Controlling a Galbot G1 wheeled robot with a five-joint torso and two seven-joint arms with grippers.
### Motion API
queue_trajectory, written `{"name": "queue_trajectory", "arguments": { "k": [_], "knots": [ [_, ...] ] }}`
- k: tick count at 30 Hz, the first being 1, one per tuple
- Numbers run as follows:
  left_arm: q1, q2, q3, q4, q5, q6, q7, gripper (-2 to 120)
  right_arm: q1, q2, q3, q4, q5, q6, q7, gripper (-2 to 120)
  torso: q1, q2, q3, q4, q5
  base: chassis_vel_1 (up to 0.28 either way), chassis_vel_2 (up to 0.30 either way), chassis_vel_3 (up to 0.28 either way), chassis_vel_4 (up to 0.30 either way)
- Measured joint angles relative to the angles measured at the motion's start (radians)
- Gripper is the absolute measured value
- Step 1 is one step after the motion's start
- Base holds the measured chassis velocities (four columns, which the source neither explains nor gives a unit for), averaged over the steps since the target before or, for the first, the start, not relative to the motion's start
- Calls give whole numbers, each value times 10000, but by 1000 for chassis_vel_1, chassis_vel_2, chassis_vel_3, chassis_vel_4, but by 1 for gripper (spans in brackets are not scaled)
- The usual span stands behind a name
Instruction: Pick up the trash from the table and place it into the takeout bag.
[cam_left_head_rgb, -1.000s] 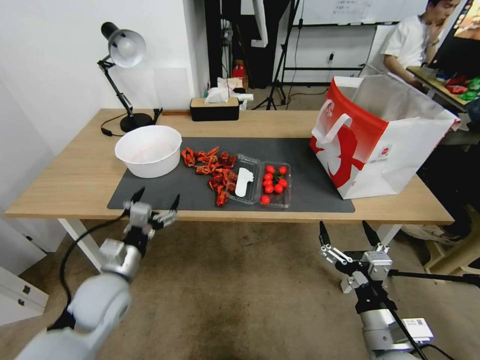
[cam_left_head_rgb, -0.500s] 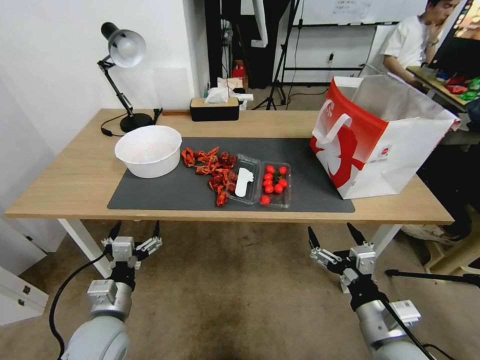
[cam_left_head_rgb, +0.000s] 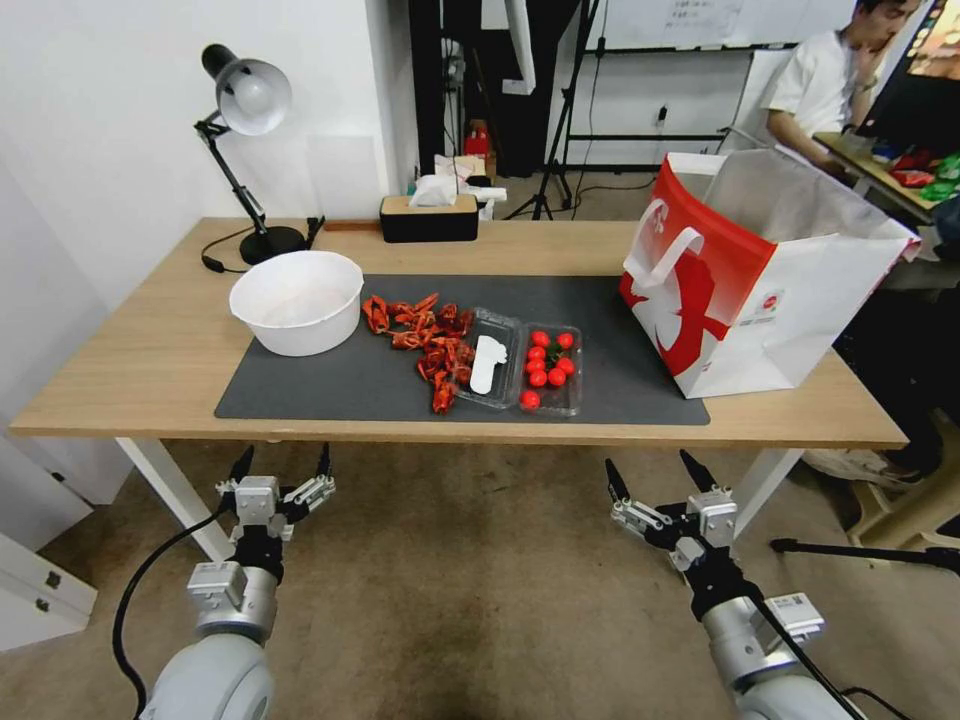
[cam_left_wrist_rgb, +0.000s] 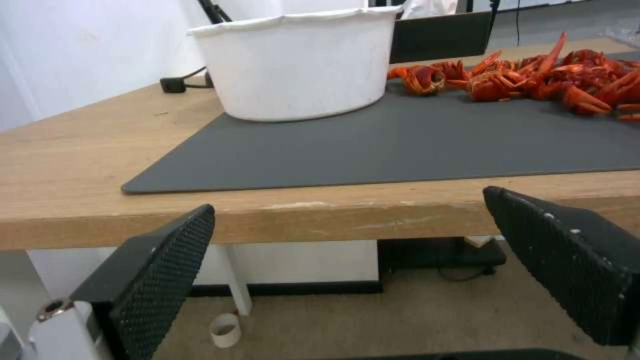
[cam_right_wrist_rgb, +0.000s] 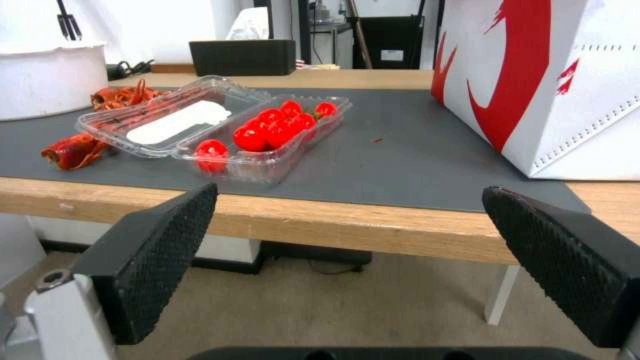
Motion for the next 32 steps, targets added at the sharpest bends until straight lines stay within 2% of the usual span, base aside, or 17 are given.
{"name": "queue_trajectory", "arguments": {
  "k": [32],
  "knots": [
    [-16, 19, 19, -1, -11, 24, 5, 100, -6, 5, 1, 2, -27, 64, 10, 100, 0, 0, 0, 0, 0, 0, 0, 0, 0]
  ]
}}
